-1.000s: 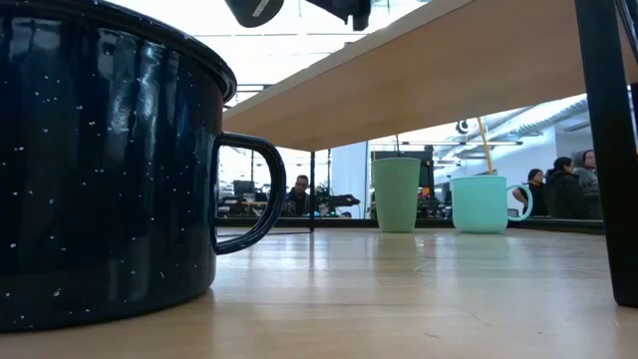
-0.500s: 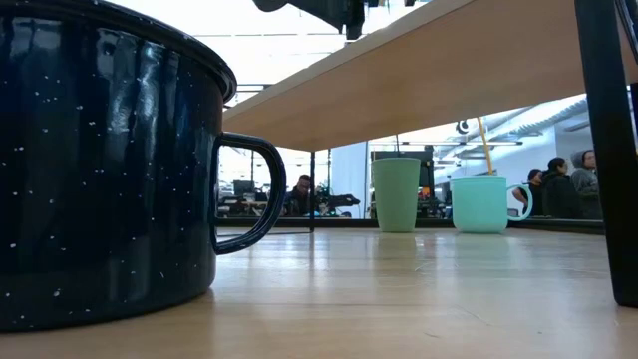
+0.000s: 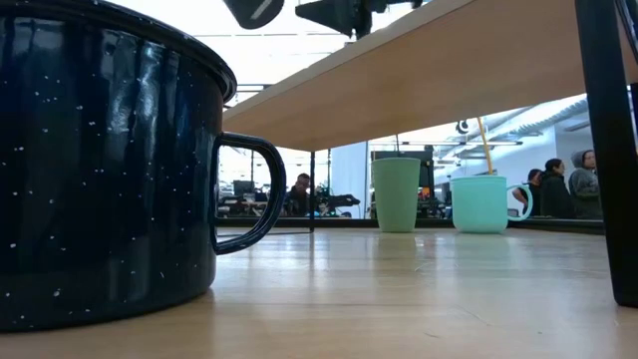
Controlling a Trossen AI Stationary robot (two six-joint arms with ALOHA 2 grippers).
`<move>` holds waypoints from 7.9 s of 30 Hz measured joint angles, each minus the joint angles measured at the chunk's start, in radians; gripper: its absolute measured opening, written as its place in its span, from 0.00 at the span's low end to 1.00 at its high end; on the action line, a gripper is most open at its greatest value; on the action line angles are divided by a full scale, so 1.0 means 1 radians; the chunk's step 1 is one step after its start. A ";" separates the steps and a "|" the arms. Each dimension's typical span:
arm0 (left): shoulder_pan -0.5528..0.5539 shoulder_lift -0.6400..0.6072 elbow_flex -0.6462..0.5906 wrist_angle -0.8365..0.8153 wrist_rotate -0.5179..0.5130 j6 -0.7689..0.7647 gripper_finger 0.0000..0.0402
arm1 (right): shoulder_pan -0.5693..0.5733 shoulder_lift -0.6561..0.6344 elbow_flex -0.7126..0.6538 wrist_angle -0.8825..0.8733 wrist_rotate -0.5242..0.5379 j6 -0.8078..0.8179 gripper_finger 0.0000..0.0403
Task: Stack small to large cups/mugs on shelf
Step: Put the black cup on the shelf, then put the light blue mug on the shelf
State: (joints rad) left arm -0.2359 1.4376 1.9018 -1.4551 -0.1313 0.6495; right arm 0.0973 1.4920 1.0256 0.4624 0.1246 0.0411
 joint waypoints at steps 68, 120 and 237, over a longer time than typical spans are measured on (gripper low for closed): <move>0.228 0.218 0.000 -0.071 0.026 -0.005 0.22 | 0.002 -0.094 0.000 -0.287 0.038 -0.065 0.93; -0.398 -0.048 -0.331 0.345 -0.490 -0.713 0.22 | 0.180 -0.256 0.000 -0.429 0.250 0.192 0.93; -0.376 -0.313 -1.283 1.607 -0.408 -0.617 0.22 | -0.654 -0.531 -0.230 -1.368 0.157 -0.199 0.72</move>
State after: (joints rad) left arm -0.6117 1.1244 0.6189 0.1520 -0.5396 0.0322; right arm -0.5571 0.9611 0.7952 -0.9059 0.2821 -0.1583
